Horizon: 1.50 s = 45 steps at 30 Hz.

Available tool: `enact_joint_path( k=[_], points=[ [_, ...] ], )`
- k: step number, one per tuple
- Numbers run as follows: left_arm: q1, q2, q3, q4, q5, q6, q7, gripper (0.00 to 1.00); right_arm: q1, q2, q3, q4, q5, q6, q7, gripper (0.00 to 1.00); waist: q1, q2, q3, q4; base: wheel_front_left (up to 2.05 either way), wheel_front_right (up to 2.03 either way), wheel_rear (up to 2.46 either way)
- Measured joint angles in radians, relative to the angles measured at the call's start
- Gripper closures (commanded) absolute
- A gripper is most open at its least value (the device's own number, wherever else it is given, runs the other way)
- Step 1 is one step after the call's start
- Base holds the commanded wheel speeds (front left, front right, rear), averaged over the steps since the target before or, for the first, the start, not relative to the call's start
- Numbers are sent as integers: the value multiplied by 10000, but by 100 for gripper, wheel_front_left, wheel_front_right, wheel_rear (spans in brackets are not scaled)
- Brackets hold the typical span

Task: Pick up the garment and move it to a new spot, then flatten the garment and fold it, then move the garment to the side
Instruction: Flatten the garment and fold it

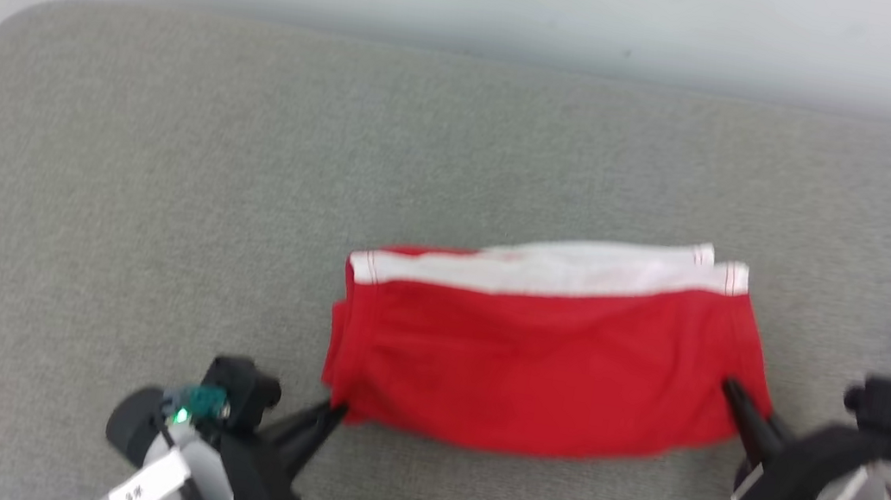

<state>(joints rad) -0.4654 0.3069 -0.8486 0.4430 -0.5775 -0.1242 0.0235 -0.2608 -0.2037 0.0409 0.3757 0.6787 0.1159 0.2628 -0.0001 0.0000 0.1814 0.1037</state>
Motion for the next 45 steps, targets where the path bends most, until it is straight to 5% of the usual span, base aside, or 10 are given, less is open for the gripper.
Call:
enact_joint_path(
  k=[8,18,19,20,21,22,23,33,39,45],
  points=[
    [1132,535,-157,-754,-163,-2,290,100,2218,58,-571,-1407,706,0,12,100,-1,0,-504,-422,0,0,0],
    [1330,798,-270,-1461,-221,8,905,100,3039,119,-623,-2234,1030,-33,453,100,0,1,-539,-718,0,0,0],
    [1332,817,-290,-1501,-222,10,972,89,3069,130,-598,-2286,1032,-81,506,100,0,0,-526,-718,0,0,0],
    [1337,836,-305,-1551,-240,19,1055,82,3132,148,-585,-2330,1030,-123,543,95,0,1,-515,-716,0,0,0],
    [1344,855,-307,-1603,-311,21,1110,69,3183,161,-596,-2347,1030,-211,543,70,0,1,-506,-713,0,0,0],
    [1352,869,-307,-1657,-341,46,1181,40,3209,163,-617,-2355,1030,-293,548,16,0,1,-499,-708,0,0,0],
    [1367,876,-301,-1689,-405,113,1216,4,3237,163,-656,-2385,1030,-330,554,0,0,1,-492,-700,0,0,0],
    [2096,1074,719,-1875,-974,1181,1034,0,3396,171,-1300,-2692,660,-1095,35,0,0,1,-702,-630,0,0,0],
    [2545,890,2167,-2171,-1569,2263,-194,0,3498,201,-1540,-3154,190,-1350,-802,0,1,1,-975,-565,0,0,0],
    [2753,685,3235,-2558,-1570,2452,-1628,0,3352,627,-1430,-3405,-203,-1565,-1624,0,1,0,-1309,-502,0,0,0]
  ],
)
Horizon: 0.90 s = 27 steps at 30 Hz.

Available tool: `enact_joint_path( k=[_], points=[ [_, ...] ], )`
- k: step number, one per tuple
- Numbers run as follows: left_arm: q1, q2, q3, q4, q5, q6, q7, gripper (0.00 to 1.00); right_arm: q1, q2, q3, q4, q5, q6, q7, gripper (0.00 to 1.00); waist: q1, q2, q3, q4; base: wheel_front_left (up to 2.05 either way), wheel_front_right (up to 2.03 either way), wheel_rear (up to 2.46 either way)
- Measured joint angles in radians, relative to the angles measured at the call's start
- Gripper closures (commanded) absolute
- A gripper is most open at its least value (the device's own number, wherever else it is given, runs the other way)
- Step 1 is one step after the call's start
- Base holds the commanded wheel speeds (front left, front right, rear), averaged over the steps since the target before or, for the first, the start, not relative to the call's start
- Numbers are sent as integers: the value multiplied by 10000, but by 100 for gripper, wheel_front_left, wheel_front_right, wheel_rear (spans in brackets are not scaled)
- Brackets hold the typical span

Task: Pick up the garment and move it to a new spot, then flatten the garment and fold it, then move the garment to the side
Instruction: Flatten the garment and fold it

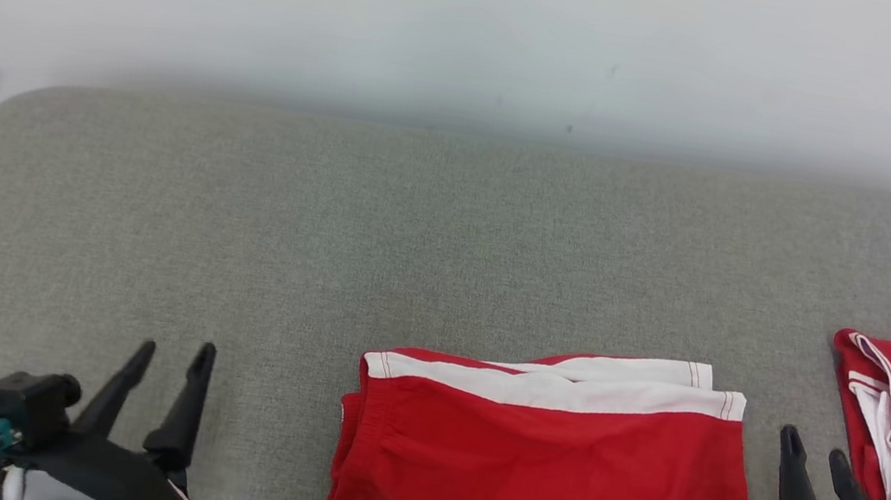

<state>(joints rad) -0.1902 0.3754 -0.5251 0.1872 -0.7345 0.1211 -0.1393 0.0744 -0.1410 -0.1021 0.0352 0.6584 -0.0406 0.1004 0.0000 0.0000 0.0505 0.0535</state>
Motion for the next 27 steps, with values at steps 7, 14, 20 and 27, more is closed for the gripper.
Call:
enact_joint_path(
  k=[7,14,20,27],
  points=[
    [206,-207,802,-431,548,29,-1005,0,-736,439,257,56,-150,-50,-748,0,0,0,-425,75,0,0,0],
    [793,-198,1198,-545,1799,29,-1005,0,-1008,539,723,313,-293,6,-1018,0,0,0,-699,173,0,0,0],
    [1404,35,1467,-545,2389,29,-993,0,-1066,552,1009,481,-343,261,-1152,0,-1,0,-808,216,0,0,0],
    [1648,-104,2034,-807,2798,31,-886,0,-1060,610,1290,535,-343,506,-1292,0,1,0,-839,245,0,0,0]
  ],
)
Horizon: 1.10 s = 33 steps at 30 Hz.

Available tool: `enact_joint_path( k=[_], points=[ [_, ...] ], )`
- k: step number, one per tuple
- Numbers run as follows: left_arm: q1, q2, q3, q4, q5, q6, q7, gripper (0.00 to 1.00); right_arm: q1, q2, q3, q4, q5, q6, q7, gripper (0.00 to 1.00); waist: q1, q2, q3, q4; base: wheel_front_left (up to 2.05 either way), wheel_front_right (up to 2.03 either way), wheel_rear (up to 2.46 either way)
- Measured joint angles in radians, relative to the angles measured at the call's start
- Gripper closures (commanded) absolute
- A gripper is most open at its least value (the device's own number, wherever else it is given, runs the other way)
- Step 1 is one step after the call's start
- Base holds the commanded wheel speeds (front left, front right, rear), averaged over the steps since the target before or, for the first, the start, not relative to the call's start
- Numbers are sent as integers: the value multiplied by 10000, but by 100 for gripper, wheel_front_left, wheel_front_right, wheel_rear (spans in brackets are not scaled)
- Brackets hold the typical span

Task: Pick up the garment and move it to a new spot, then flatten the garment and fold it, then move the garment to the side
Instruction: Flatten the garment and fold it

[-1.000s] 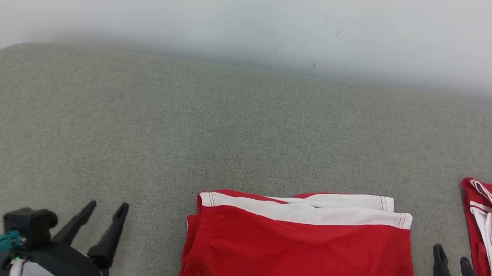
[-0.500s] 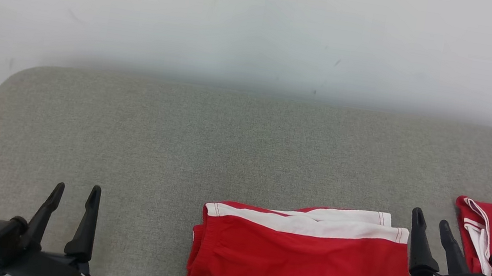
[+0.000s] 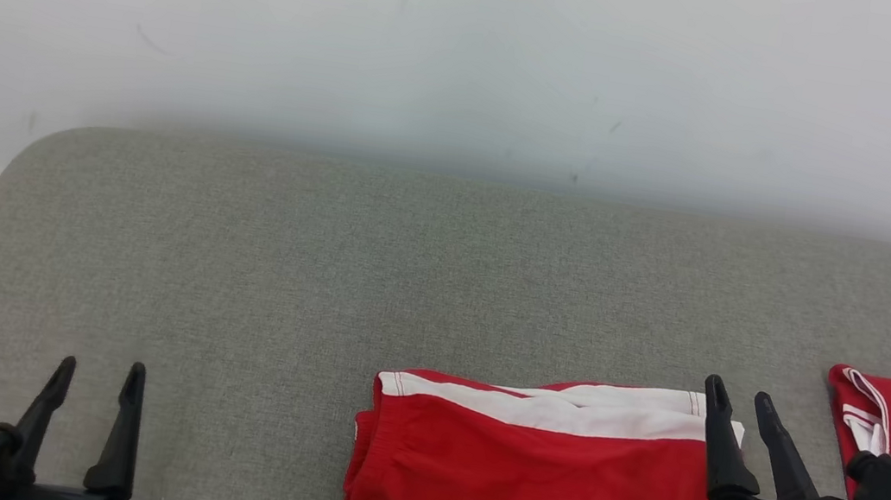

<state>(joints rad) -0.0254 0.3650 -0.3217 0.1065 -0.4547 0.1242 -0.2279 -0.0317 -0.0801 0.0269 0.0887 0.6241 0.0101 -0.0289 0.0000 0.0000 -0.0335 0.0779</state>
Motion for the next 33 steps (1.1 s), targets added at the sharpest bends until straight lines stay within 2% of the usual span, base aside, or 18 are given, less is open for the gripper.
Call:
enact_joint_path(
  k=[9,21,25,33],
  points=[
    [39,-451,69,-441,454,0,255,0,26,8,130,-6,-115,90,-236,0,0,0,23,96,0,0,0],
    [222,-525,169,-872,836,0,625,0,32,13,-12,19,-111,-2,-320,0,0,0,141,1,0,0,0],
    [245,-550,226,-1099,1093,0,694,0,19,-316,280,238,-800,-472,420,0,0,0,193,-48,0,0,0],
    [230,-823,109,-1162,1189,0,840,0,-370,-1576,637,936,-1058,-821,3202,0,0,0,256,-66,0,0,0]
  ],
)
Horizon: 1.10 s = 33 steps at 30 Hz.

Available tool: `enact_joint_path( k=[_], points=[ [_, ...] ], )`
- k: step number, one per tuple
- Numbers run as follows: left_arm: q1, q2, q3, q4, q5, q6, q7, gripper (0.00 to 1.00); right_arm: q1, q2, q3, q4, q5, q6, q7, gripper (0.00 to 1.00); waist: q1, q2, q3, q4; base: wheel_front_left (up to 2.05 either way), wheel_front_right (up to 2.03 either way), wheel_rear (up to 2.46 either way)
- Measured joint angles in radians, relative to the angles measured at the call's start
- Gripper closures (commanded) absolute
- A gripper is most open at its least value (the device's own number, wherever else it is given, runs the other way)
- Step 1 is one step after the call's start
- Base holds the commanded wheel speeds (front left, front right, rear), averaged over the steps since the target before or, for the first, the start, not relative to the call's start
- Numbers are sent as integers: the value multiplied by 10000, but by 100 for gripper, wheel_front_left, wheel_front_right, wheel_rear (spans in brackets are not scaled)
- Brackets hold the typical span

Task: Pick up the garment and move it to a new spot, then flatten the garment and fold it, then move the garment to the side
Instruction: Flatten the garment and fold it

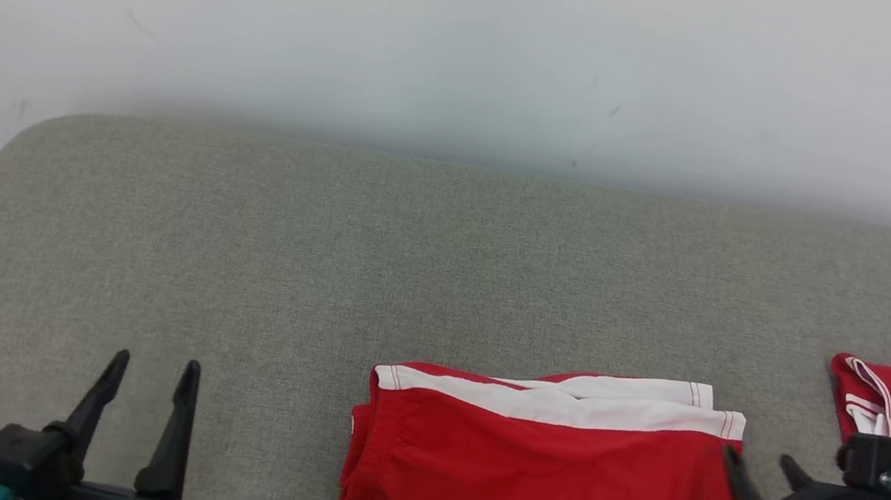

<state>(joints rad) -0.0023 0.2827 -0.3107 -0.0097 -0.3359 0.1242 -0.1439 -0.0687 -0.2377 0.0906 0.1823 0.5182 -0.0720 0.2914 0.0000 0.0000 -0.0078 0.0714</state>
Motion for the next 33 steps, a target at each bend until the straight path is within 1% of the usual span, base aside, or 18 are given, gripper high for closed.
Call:
enact_joint_path(
  k=[3,7,13,15,22,25,33],
  points=[
    [-23,-73,-159,-31,15,0,86,0,-181,-343,-167,470,-21,-171,679,0,0,0,42,77,0,0,0],
    [-37,-81,-201,-69,33,0,196,0,-555,-353,-188,884,15,-205,1427,0,0,0,143,183,0,0,0],
    [-134,-65,-274,-132,75,-12,293,0,-843,-328,-359,1499,290,-263,2174,0,0,0,361,377,0,0,0],
    [-256,-75,-311,-138,75,-13,341,0,-891,-330,-426,1676,318,-334,2309,0,0,0,439,460,0,0,0],
    [-402,-79,-334,-98,73,-25,399,0,-1336,-336,-648,2194,359,-351,2562,0,0,0,699,735,0,0,0],
    [-488,-75,-314,-73,73,-29,426,0,-1510,-268,-686,2464,437,-424,2646,0,1,1,798,824,0,0,0],
    [-721,-88,-334,44,69,-188,466,0,-1976,-77,-736,3035,453,-437,2721,0,1,0,977,1010,0,0,0]
  ],
)
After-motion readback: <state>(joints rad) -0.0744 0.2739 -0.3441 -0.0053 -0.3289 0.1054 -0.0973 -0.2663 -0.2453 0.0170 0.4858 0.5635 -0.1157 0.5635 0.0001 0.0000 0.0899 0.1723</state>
